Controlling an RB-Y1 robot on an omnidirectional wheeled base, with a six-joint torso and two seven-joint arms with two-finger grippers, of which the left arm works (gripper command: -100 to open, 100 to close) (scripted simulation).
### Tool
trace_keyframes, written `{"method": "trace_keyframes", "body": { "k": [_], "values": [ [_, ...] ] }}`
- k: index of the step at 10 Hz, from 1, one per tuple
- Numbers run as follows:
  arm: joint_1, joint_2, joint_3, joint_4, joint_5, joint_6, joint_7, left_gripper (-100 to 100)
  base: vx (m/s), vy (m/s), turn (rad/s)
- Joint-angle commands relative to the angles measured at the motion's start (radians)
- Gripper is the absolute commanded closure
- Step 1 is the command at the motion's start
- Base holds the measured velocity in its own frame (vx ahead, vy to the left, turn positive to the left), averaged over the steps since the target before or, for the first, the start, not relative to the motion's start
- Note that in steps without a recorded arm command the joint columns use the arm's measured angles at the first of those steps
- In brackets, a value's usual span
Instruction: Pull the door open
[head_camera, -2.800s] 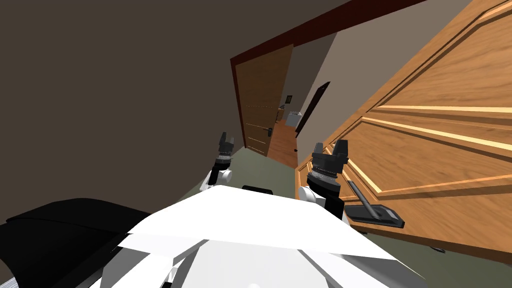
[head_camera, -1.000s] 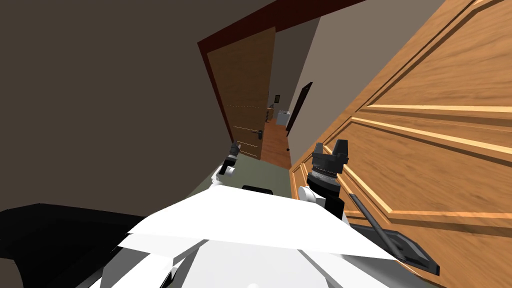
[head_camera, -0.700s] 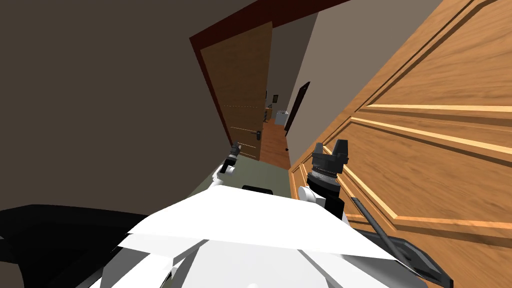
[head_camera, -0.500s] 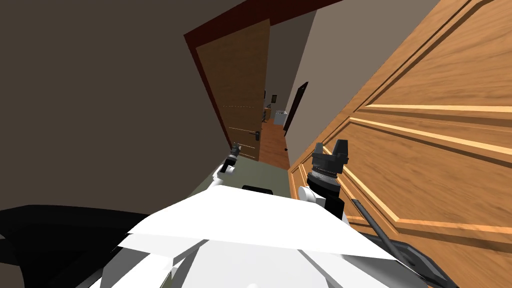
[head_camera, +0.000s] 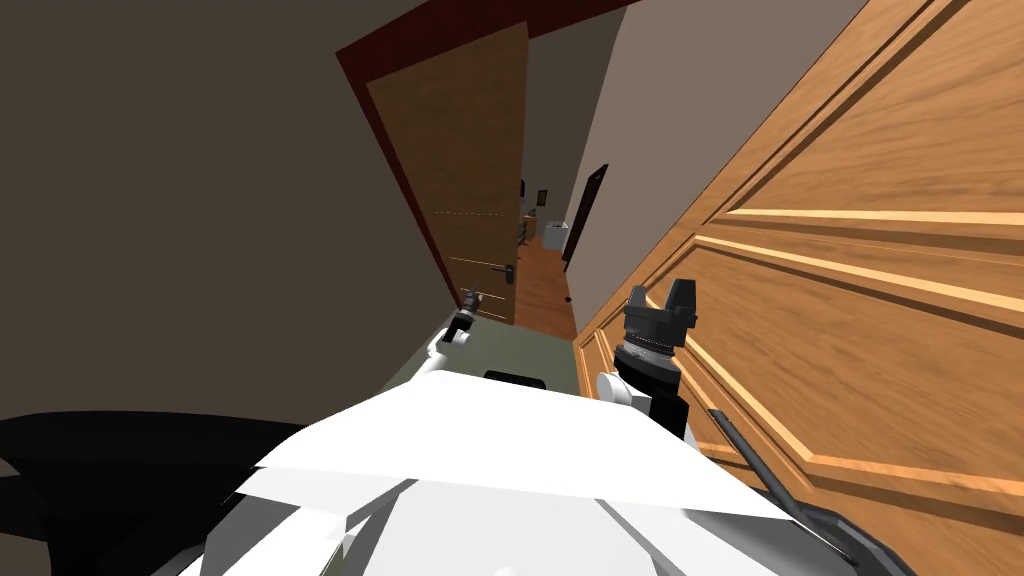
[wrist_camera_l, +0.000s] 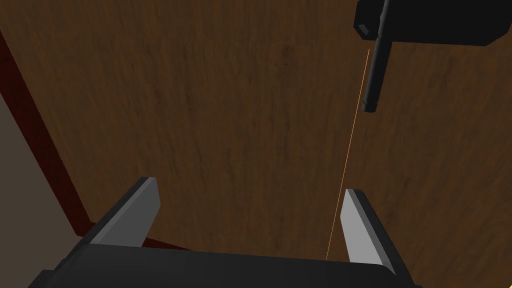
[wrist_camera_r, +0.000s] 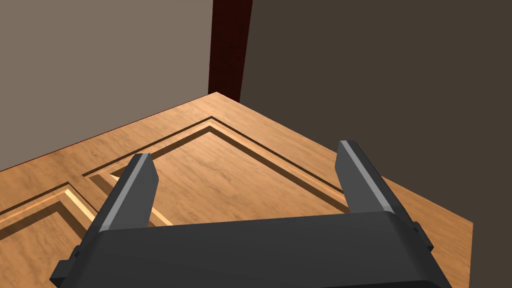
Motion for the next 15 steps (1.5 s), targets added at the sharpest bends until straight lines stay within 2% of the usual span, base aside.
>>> {"method": "trace_keyframes", "body": {
  "k": [1,8,9,11,13,15],
  "values": [
    [-0.028,0.006,-0.001,0.05,0.003,0.002,0.008,-100,0.093,-0.015,-0.079],
    [-0.101,0.038,-0.005,0.199,0.014,0.018,0.039,-100,0.107,-0.005,-0.072],
    [-0.119,0.045,-0.006,0.236,0.016,0.021,0.046,-100,0.14,0.008,-0.103],
    [-0.136,0.052,-0.007,0.27,0.019,0.025,0.053,-100,0.123,0.007,-0.066],
    [-0.164,0.064,-0.008,0.328,0.023,0.031,0.065,-100,0.143,0.016,-0.09],
    [-0.179,0.071,-0.009,0.359,0.025,0.034,0.071,-100,0.113,0.021,-0.048]
  ]
}}
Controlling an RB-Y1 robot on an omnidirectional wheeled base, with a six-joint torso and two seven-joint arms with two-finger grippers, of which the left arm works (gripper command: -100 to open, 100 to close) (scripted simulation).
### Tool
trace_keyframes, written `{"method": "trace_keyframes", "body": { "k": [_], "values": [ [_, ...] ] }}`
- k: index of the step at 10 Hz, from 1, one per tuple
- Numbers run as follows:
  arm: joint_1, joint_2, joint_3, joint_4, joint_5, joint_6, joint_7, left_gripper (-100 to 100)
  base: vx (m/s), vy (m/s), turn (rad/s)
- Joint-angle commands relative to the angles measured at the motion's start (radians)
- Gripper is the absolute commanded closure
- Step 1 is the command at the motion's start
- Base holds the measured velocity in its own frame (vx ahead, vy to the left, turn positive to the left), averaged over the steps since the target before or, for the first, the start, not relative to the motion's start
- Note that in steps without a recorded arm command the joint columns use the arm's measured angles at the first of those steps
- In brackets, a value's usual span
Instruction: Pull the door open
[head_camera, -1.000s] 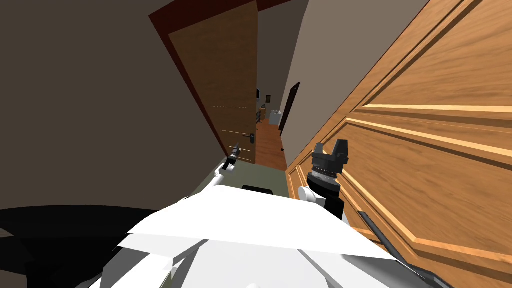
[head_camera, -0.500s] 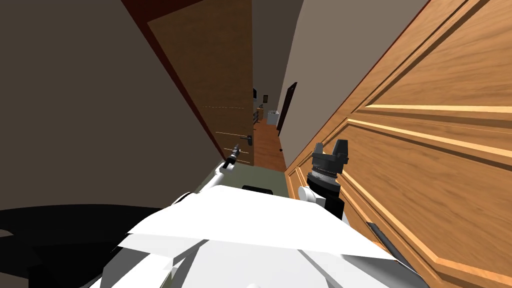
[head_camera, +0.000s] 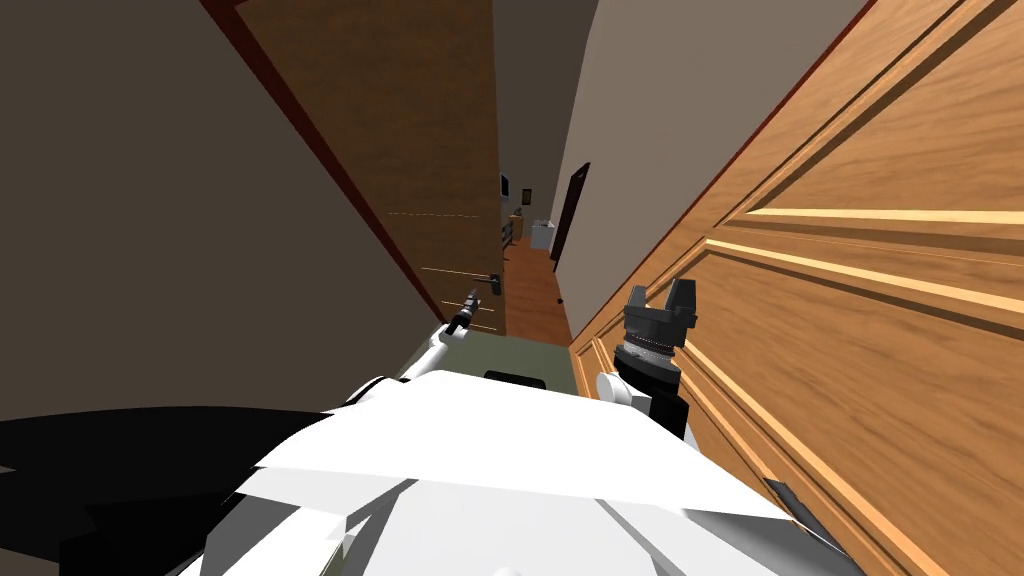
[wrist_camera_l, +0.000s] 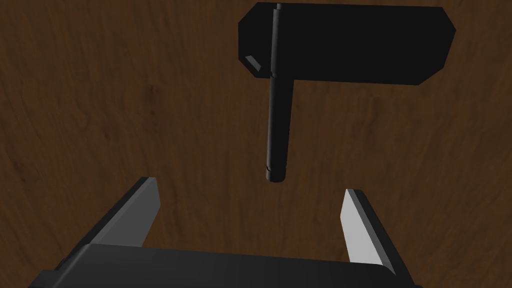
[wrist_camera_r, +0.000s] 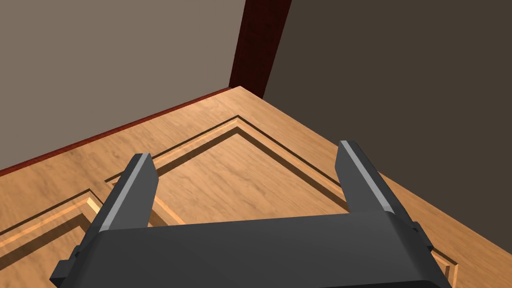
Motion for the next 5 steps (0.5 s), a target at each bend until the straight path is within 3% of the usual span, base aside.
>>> {"method": "trace_keyframes", "body": {
  "k": [1,3,4,5],
  "values": [
    [-0.015,0.008,-0.001,0.031,0.003,0.002,0.008,-100,0.124,0.016,-0.067],
    [-0.017,0.008,-0.001,0.036,0.003,0.003,0.007,-100,0.092,0.008,-0.035],
    [-0.011,0.037,0.014,0.06,0.013,-0.014,0.026,-100,0.127,-0.058,-0.187],
    [-0.009,0.047,0.019,0.067,0.017,-0.02,0.033,-100,0.186,-0.088,-0.183]
  ]
}}
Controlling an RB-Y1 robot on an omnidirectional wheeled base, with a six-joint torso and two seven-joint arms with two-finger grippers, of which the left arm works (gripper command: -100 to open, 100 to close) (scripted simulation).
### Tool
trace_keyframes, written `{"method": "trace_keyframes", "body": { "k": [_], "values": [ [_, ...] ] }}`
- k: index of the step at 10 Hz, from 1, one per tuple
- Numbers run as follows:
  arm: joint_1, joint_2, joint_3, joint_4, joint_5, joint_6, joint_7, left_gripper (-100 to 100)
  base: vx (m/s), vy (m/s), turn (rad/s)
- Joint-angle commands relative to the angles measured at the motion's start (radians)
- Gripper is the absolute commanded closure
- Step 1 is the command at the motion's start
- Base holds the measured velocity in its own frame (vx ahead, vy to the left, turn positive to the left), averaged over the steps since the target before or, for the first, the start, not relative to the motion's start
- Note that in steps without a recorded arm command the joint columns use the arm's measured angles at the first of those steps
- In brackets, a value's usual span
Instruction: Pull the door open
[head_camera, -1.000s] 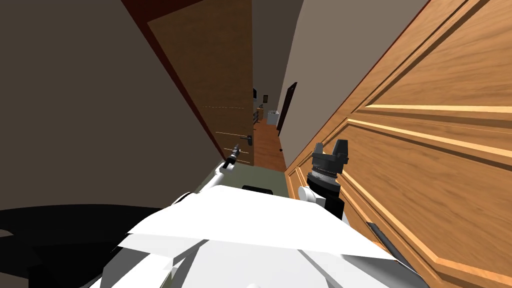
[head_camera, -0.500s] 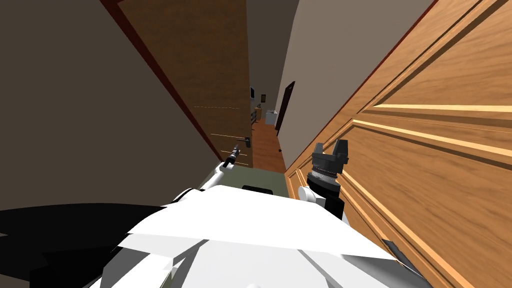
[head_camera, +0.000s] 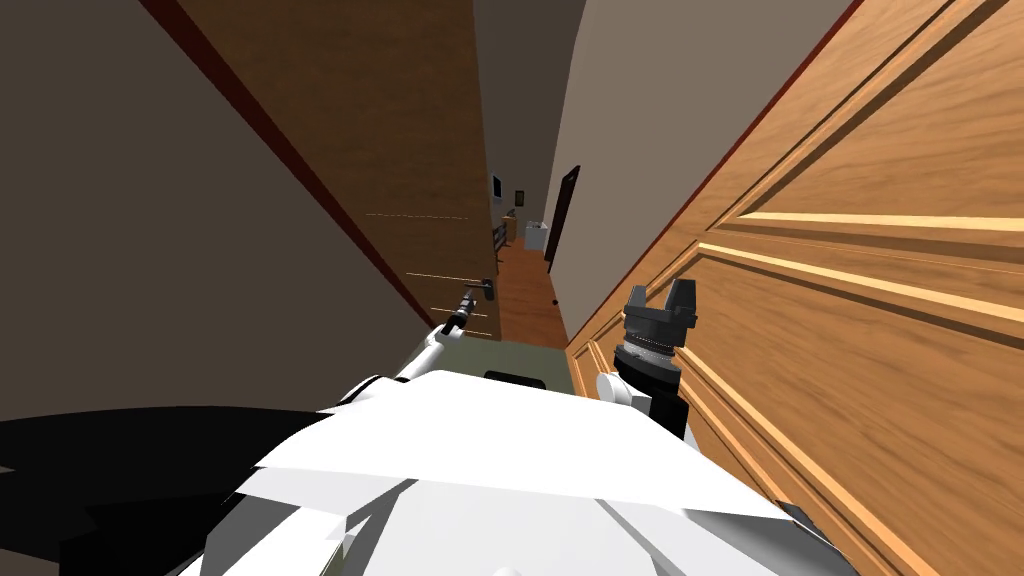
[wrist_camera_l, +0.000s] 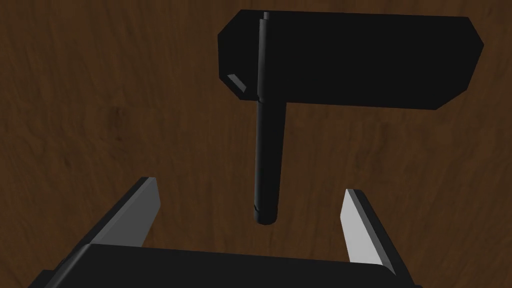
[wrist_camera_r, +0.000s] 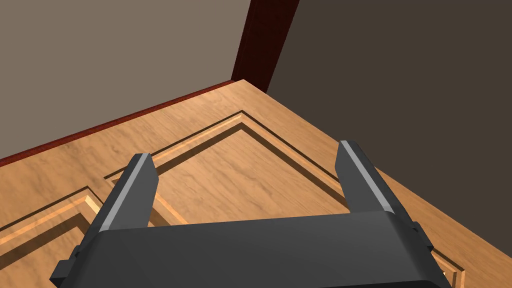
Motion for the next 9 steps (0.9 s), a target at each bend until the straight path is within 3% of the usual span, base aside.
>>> {"method": "trace_keyframes", "body": {
  "k": [1,2,6,7,8,9],
  "values": [
    [-0.004,0.024,0.008,0.036,0.008,-0.025,0.019,-100,0.163,-0.058,-0.113],
    [-0.004,0.024,0.008,0.036,0.008,-0.025,0.019,-100,0.086,-0.023,-0.018],
    [0.016,0.11,0.055,0.106,0.041,-0.079,0.075,-100,0.146,-0.035,-0.202],
    [0.019,0.123,0.061,0.116,0.045,-0.086,0.083,-100,0.192,-0.037,-0.15],
    [0.008,0.12,0.053,0.129,0.042,-0.092,0.082,-100,0.091,-0.018,-0.023],
    [0.008,0.12,0.053,0.129,0.042,-0.092,0.082,100,-0.013,0.004,0.023]
  ]
}}
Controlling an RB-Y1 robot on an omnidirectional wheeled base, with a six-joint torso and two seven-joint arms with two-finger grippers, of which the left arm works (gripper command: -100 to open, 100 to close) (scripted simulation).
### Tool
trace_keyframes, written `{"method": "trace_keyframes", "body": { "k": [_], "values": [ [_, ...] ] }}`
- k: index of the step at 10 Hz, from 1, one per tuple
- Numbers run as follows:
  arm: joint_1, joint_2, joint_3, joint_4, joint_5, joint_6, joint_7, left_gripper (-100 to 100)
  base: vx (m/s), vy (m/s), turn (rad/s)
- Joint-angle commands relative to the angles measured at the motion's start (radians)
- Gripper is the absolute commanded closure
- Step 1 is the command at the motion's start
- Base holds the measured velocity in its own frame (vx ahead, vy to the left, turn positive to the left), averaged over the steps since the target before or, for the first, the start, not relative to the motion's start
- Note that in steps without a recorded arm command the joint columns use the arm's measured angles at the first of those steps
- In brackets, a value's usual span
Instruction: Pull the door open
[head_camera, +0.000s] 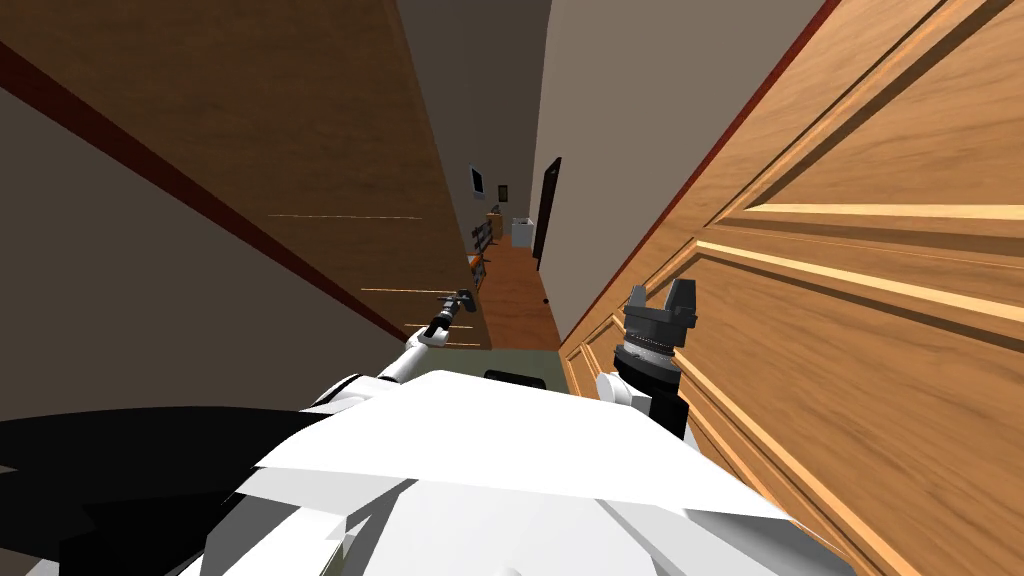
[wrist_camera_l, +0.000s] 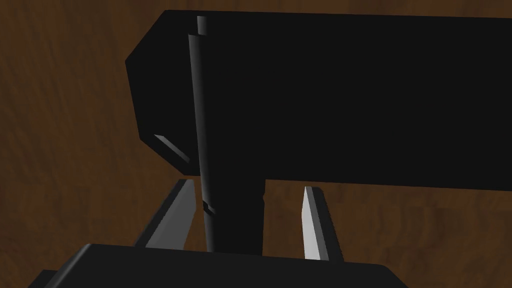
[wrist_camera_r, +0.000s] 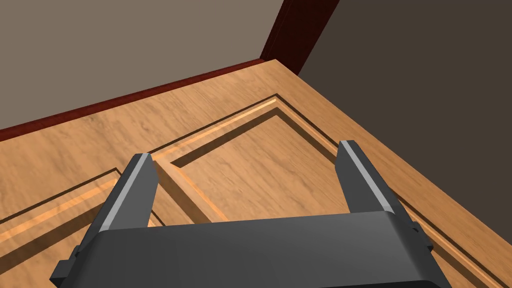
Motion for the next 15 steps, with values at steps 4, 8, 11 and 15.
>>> {"method": "trace_keyframes", "body": {
  "k": [4,8,11,15],
  "values": [
    [0.001,-0.001,0.0,0.0,0.0,0.001,-0.001,100,-0.021,0.004,-0.004],
    [0.028,0.03,-0.034,-0.025,-0.001,-0.018,0.032,100,-0.107,0.046,-0.076],
    [0.06,0.068,-0.073,-0.055,-0.002,-0.042,0.073,100,-0.215,0.094,-0.127],
    [0.095,0.109,-0.114,-0.087,-0.003,-0.067,0.116,100,-0.187,0.079,-0.099]
  ]
}}
